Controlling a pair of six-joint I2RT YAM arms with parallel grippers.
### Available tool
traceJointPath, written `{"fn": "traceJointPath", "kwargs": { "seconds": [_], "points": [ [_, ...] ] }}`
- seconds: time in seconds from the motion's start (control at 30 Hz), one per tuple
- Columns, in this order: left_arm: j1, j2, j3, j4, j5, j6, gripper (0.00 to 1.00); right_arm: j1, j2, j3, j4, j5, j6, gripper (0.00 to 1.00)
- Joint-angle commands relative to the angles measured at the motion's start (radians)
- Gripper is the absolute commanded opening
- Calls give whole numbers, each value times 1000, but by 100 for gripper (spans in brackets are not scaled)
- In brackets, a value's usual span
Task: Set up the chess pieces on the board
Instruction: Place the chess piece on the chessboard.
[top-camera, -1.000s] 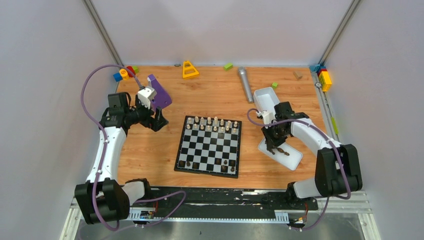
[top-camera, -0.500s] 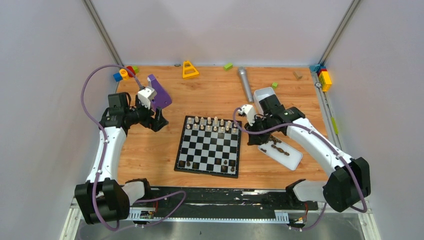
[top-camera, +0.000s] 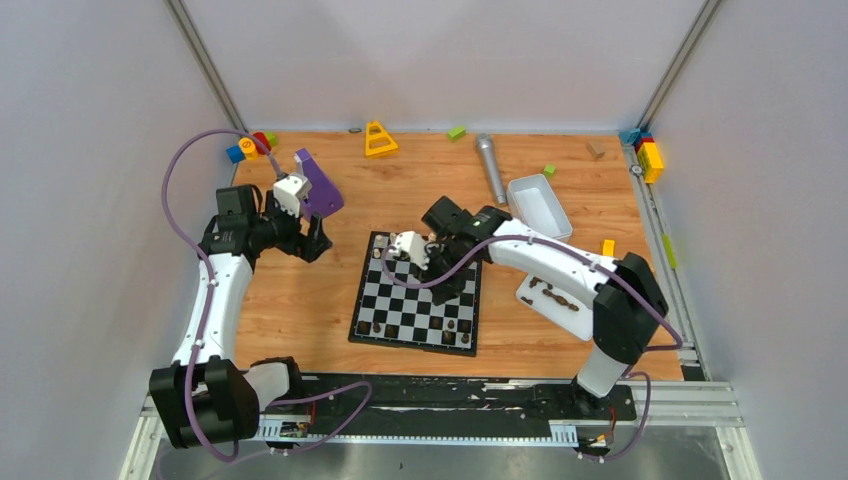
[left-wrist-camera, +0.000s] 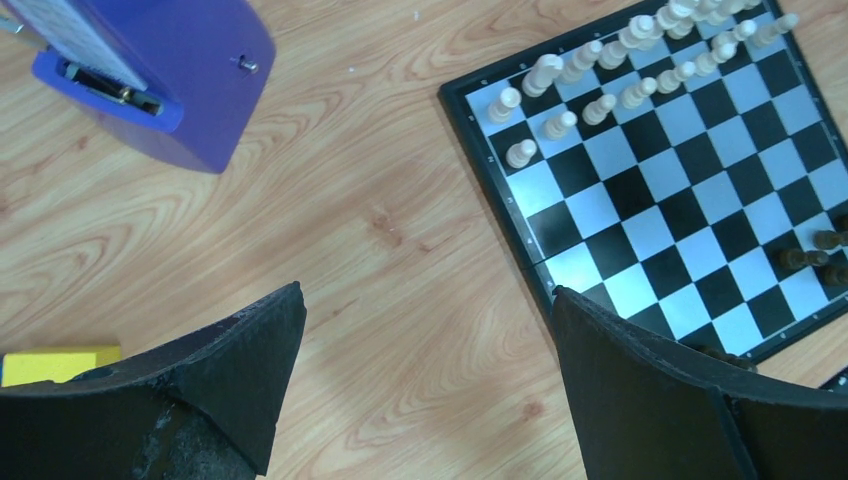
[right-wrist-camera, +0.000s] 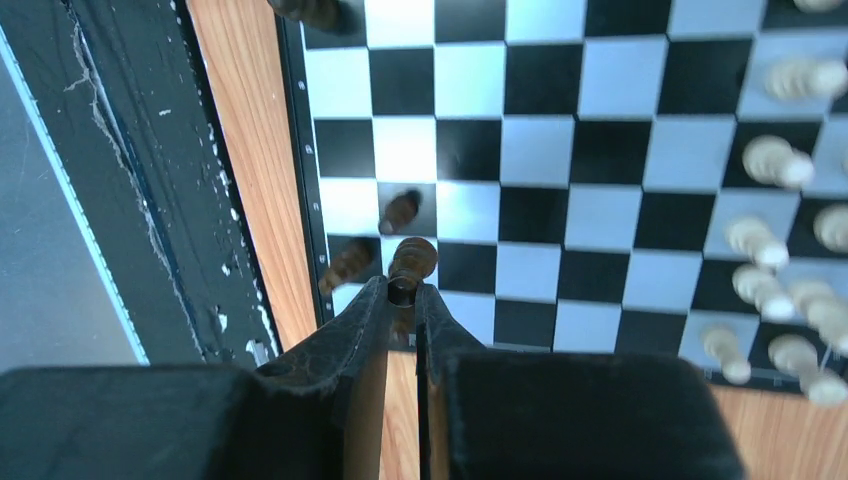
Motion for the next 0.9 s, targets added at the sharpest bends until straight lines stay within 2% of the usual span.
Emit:
{"fn": "traceJointPath", "kwargs": {
  "seconds": [0.0,0.2,0.87],
  "points": [
    [8,0,35,29,-89,-32,100,76,99,102,3,59,-31,4],
    [8,-11,33,46,-206,-54,100,135,212,150,6,117,-34,4],
    [8,-16,26,48,-198,-51,100,191,274,160,22,129,-15,4]
  ]
}}
